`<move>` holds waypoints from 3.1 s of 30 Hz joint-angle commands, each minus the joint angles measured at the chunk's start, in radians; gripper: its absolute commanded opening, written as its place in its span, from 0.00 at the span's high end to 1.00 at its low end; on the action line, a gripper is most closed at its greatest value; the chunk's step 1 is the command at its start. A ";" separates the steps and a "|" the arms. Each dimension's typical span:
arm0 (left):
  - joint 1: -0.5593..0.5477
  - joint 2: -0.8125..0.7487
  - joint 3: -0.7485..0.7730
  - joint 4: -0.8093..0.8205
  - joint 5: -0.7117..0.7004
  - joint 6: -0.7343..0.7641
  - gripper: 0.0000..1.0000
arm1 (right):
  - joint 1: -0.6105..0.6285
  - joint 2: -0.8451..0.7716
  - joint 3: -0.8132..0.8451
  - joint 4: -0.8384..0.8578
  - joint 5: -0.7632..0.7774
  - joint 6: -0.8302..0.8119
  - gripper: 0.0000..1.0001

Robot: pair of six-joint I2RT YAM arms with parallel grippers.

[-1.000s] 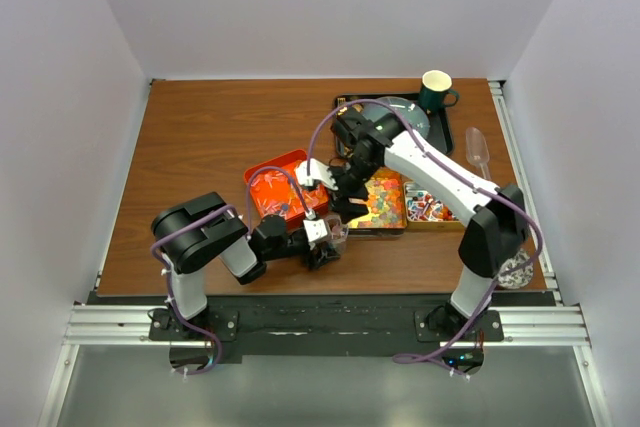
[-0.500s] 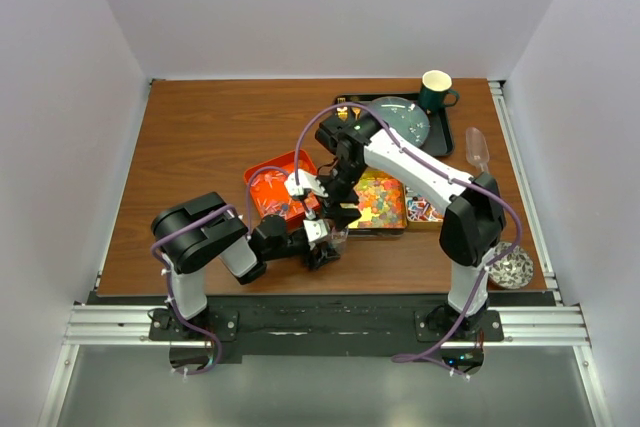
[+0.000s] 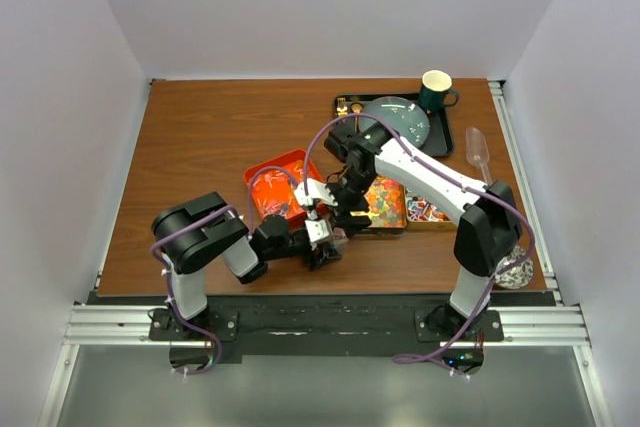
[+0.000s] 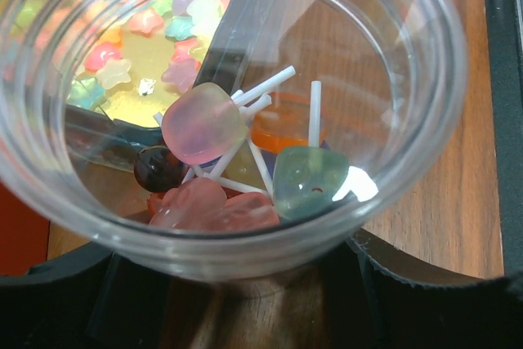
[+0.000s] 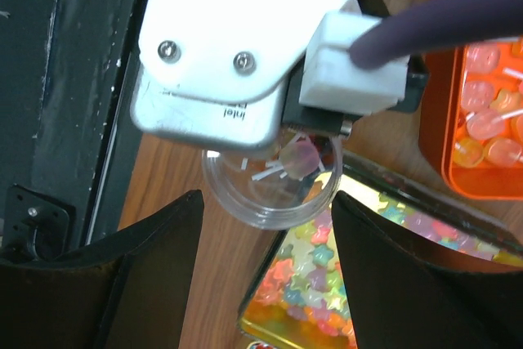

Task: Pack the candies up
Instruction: Screw the bottle lid onto the packing bottle.

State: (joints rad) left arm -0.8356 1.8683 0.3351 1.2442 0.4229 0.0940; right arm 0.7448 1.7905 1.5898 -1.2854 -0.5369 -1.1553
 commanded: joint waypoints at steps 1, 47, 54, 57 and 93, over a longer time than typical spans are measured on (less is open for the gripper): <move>0.007 0.026 0.004 -0.072 -0.059 0.015 1.00 | 0.002 -0.088 -0.069 -0.051 0.009 0.061 0.34; 0.007 0.026 0.005 -0.077 -0.062 0.015 1.00 | 0.010 0.015 0.055 -0.009 -0.025 0.095 0.34; 0.007 0.029 0.007 -0.077 -0.065 0.012 1.00 | 0.010 -0.005 0.035 -0.029 -0.003 0.109 0.34; 0.007 0.028 0.007 -0.078 -0.070 0.010 1.00 | 0.008 -0.028 0.013 -0.032 0.009 0.120 0.35; 0.004 0.012 0.001 -0.081 -0.069 0.016 1.00 | -0.035 -0.049 -0.036 0.147 -0.095 -0.036 0.14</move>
State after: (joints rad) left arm -0.8379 1.8683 0.3370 1.2411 0.4114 0.0895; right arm 0.7067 1.7023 1.5078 -1.1049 -0.5426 -1.0927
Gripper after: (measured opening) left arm 0.676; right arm 0.866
